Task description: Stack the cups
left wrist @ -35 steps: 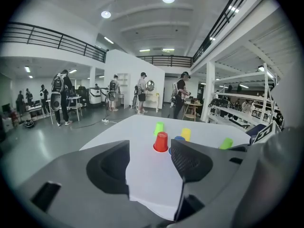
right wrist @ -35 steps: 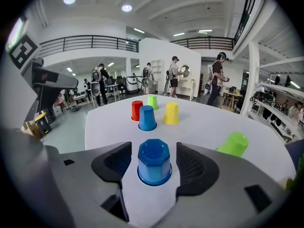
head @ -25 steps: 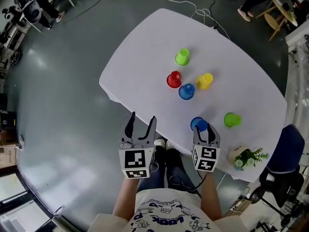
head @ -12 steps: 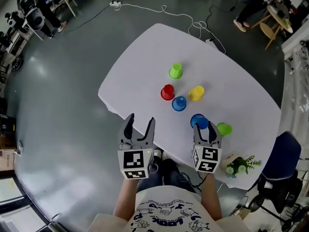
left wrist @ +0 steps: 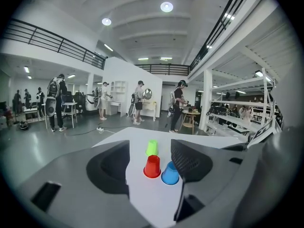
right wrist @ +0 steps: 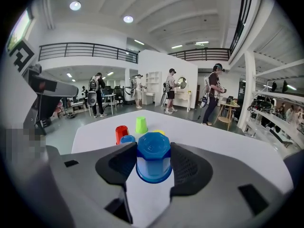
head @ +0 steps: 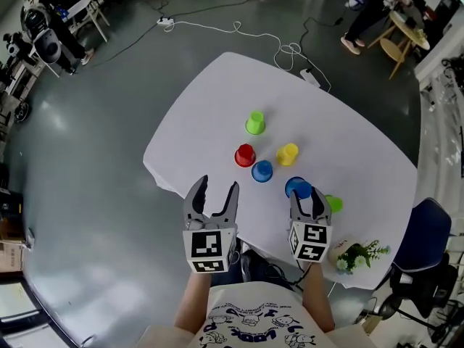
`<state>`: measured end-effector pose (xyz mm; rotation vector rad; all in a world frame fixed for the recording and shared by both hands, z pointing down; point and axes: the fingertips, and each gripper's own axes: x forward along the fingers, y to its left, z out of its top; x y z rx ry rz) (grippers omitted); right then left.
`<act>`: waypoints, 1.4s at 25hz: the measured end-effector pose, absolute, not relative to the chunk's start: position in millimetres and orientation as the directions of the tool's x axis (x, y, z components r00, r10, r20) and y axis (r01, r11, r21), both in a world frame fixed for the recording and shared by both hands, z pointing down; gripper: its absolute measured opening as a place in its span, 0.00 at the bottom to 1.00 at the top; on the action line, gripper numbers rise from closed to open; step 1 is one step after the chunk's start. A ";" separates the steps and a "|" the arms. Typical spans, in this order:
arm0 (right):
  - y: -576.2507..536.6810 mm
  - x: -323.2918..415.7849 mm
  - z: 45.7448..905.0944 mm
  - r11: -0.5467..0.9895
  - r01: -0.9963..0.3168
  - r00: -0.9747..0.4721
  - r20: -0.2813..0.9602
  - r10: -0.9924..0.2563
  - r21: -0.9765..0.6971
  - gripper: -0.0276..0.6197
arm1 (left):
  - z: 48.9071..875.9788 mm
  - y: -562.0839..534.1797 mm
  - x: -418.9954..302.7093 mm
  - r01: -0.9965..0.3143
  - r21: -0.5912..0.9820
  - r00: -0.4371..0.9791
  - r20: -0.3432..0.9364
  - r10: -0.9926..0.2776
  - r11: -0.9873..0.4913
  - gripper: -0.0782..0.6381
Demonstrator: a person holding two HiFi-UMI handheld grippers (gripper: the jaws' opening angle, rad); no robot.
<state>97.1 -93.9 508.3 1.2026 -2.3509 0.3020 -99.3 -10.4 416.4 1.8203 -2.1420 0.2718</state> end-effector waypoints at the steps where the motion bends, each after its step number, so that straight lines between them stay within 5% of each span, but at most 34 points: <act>1: -94.5 94.2 509.6 0.584 -0.811 -0.495 0.512 -0.702 0.018 0.41 | 416.2 -14.8 -101.7 -0.985 0.059 -0.130 0.358 -0.925 0.161 0.48; 19: -121.1 44.7 562.3 0.340 -0.940 -0.261 0.619 -0.741 0.010 0.41 | 463.9 -125.9 -163.3 -0.985 0.091 0.173 0.445 -0.878 -0.148 0.48; 35: -126.6 42.4 588.6 0.236 -0.971 -0.166 0.645 -0.746 0.024 0.41 | 494.1 -158.5 -160.9 -0.956 0.103 0.291 0.480 -0.827 -0.276 0.48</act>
